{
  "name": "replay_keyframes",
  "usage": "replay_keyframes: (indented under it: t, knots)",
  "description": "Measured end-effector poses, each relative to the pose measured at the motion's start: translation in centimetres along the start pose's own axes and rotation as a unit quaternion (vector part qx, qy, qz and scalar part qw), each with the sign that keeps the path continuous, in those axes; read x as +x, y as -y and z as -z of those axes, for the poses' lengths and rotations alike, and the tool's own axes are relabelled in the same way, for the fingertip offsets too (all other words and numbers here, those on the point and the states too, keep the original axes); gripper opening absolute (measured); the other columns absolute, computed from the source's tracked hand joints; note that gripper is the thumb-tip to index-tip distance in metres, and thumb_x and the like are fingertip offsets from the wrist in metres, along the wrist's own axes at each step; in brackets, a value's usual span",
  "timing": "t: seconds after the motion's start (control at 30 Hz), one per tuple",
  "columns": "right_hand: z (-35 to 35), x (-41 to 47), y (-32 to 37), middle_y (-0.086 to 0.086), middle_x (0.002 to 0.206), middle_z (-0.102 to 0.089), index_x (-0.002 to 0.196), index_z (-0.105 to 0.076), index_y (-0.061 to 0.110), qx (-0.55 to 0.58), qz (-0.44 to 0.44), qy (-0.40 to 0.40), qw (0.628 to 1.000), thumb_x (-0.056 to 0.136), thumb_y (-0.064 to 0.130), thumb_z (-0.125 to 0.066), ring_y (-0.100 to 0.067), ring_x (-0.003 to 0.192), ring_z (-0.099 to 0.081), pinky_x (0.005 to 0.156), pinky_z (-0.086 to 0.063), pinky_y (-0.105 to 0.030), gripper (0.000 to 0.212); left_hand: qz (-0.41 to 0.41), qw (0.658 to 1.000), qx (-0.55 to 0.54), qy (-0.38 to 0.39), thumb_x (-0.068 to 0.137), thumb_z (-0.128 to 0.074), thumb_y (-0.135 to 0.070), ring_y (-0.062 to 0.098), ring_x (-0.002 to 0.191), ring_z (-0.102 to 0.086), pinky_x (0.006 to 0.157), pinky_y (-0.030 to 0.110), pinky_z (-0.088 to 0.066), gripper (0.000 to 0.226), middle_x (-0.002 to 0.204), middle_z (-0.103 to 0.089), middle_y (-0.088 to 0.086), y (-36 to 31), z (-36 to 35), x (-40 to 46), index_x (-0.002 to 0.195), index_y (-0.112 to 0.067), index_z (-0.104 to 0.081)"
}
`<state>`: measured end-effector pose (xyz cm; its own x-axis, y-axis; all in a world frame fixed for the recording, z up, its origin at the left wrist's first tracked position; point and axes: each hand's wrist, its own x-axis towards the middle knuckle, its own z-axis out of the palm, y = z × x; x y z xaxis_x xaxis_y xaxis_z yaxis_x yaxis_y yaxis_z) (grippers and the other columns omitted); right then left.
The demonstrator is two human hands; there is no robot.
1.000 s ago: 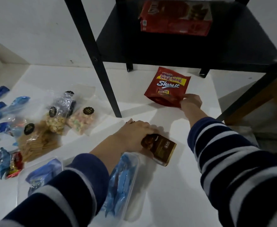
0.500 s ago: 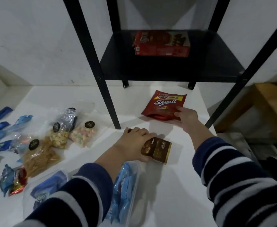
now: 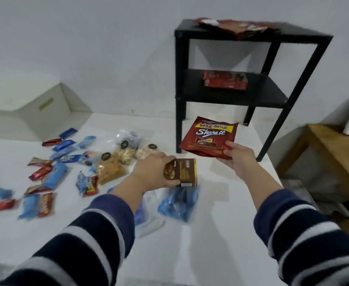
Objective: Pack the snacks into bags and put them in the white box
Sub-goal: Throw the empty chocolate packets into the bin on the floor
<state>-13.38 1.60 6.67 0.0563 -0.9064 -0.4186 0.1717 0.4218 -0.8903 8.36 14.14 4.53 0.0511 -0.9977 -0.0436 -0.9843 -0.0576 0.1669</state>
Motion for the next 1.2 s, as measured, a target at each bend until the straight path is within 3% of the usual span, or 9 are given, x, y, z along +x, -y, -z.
replay_keyframes:
  t: [0.17,0.37,0.6,0.77,0.9,1.03,1.2]
  knots:
    - [-4.5,-7.1,-3.7,-0.020,0.127,-0.056,0.116,-0.059,0.004,-0.032,0.017,0.074,0.997,0.088,-0.021,-0.043,-0.033,0.099,-0.062,0.077,-0.054,-0.039,0.040,0.115,0.990,-0.067,-0.044,0.065,-0.057,-0.074,0.019,0.114,-0.054,0.091,0.036,-0.049,0.083,0.132,-0.052,-0.009,6.0,1.4,-9.8,0.139,-0.043,-0.036]
    - [-13.6,-13.1,-6.8,-0.019,0.130,-0.053,0.125,-0.057,0.001,-0.093,0.007,0.167,0.982,0.090,-0.018,-0.045,-0.032,0.097,-0.061,0.079,-0.053,-0.037,0.041,0.294,0.944,-0.098,-0.112,0.068,-0.058,-0.072,0.020,0.110,-0.056,0.084,0.035,-0.050,0.074,0.120,-0.056,-0.006,13.6,2.8,-21.2,0.133,-0.039,-0.043]
    - [-27.6,-17.2,-12.2,-0.012,0.127,-0.056,0.129,-0.058,0.014,-0.209,0.022,0.308,0.928,0.091,-0.008,-0.053,-0.025,0.091,-0.065,0.070,-0.057,-0.034,0.044,0.484,0.838,-0.153,-0.201,0.068,-0.060,-0.068,0.023,0.100,-0.059,0.079,0.034,-0.051,0.070,0.108,-0.061,0.001,21.5,2.4,-32.0,0.126,-0.030,-0.051]
    - [-37.8,-19.7,-17.1,-0.009,0.130,-0.054,0.129,-0.057,0.015,-0.254,0.002,0.412,0.875,0.092,-0.006,-0.052,-0.029,0.103,-0.063,0.076,-0.060,-0.036,0.043,0.577,0.766,-0.182,-0.216,0.066,-0.063,-0.065,0.018,0.096,-0.063,0.079,0.033,-0.052,0.056,0.103,-0.066,-0.008,26.2,2.2,-38.6,0.113,-0.034,-0.059]
    - [-45.0,-22.5,-20.9,-0.014,0.129,-0.055,0.127,-0.058,0.011,-0.282,0.002,0.494,0.822,0.091,-0.011,-0.047,-0.026,0.085,-0.064,0.050,-0.059,-0.025,0.043,0.643,0.707,-0.179,-0.233,0.072,-0.064,-0.063,0.019,0.087,-0.064,0.070,0.031,-0.053,0.047,0.094,-0.067,-0.007,28.9,2.6,-43.5,0.106,-0.031,-0.061]
    - [-50.4,-26.7,-24.9,-0.008,0.111,-0.063,0.125,-0.060,0.014,-0.326,-0.002,0.556,0.765,0.091,-0.010,-0.049,-0.021,0.078,-0.066,0.073,-0.060,-0.039,0.044,0.707,0.629,-0.179,-0.268,0.074,-0.064,-0.062,0.025,0.100,-0.062,0.083,0.038,-0.054,0.062,0.111,-0.064,0.000,30.4,1.6,-48.0,0.123,-0.025,-0.057]
    - [-56.0,-32.5,-30.2,-0.010,0.117,-0.056,0.128,-0.057,0.006,-0.359,-0.019,0.614,0.703,0.091,-0.015,-0.046,-0.025,0.089,-0.062,0.073,-0.055,-0.034,0.044,0.768,0.537,-0.204,-0.283,0.068,-0.062,-0.067,0.025,0.103,-0.061,0.087,0.038,-0.052,0.067,0.113,-0.064,-0.002,32.6,0.0,-53.5,0.122,-0.027,-0.056]
